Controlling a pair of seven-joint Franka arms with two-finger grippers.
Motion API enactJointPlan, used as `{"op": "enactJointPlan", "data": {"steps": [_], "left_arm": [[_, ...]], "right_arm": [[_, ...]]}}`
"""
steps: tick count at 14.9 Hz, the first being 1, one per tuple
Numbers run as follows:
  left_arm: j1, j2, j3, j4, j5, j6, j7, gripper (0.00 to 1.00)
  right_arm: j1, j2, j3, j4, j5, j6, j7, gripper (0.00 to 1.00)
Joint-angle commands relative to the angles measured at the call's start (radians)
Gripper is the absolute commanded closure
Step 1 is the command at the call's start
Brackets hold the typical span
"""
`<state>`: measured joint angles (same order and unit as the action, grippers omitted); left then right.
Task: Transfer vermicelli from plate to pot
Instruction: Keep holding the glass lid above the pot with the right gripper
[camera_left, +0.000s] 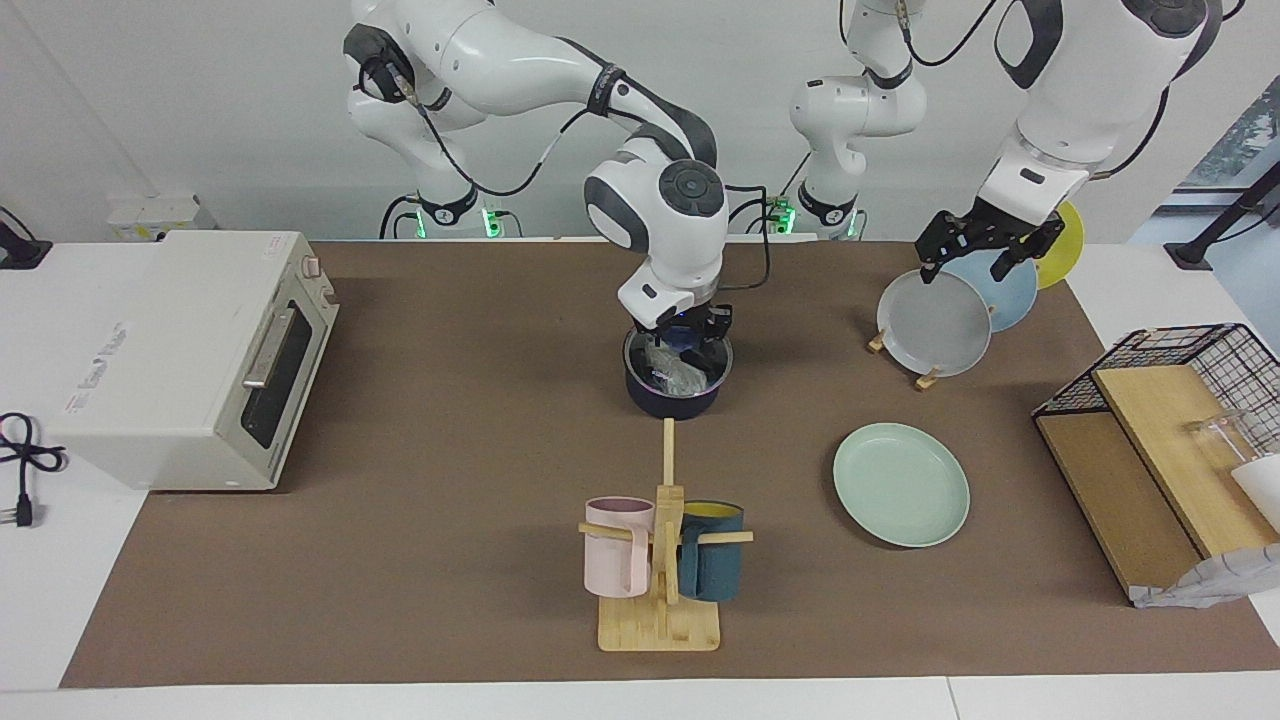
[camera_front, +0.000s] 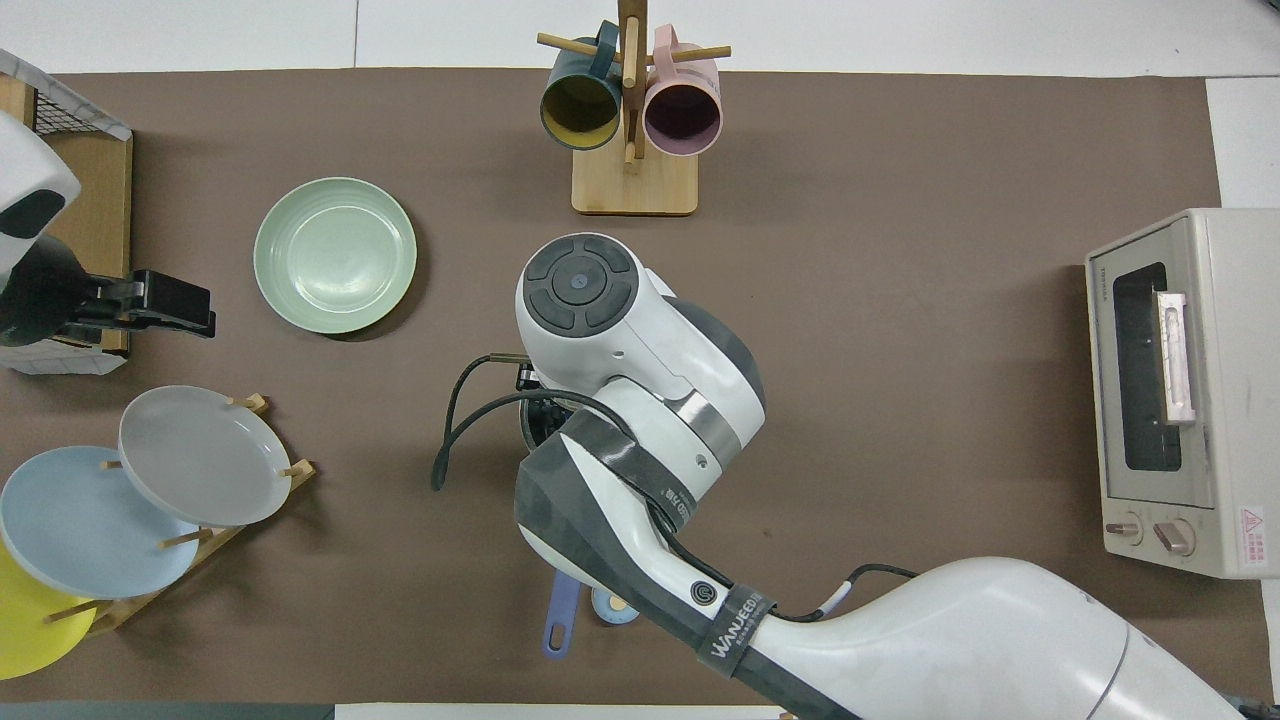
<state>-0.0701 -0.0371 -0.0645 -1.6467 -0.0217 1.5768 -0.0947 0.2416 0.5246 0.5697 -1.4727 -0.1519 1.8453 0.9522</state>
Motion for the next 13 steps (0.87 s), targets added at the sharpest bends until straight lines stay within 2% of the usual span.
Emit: {"op": "enactJointPlan", "data": {"steps": [1, 13], "left_arm": [[0.015, -0.007, -0.009, -0.001, 0.000, -0.001, -0.007, 0.00], [0.015, -0.007, -0.009, -0.001, 0.000, -0.003, -0.007, 0.00]], "right_arm": [[-0.013, -0.003, 0.009, -0.041, 0.012, 0.028, 0.031, 1.00], [-0.041, 0.005, 0.006, -0.017, 0.092, 0.018, 0.033, 1.00]]}}
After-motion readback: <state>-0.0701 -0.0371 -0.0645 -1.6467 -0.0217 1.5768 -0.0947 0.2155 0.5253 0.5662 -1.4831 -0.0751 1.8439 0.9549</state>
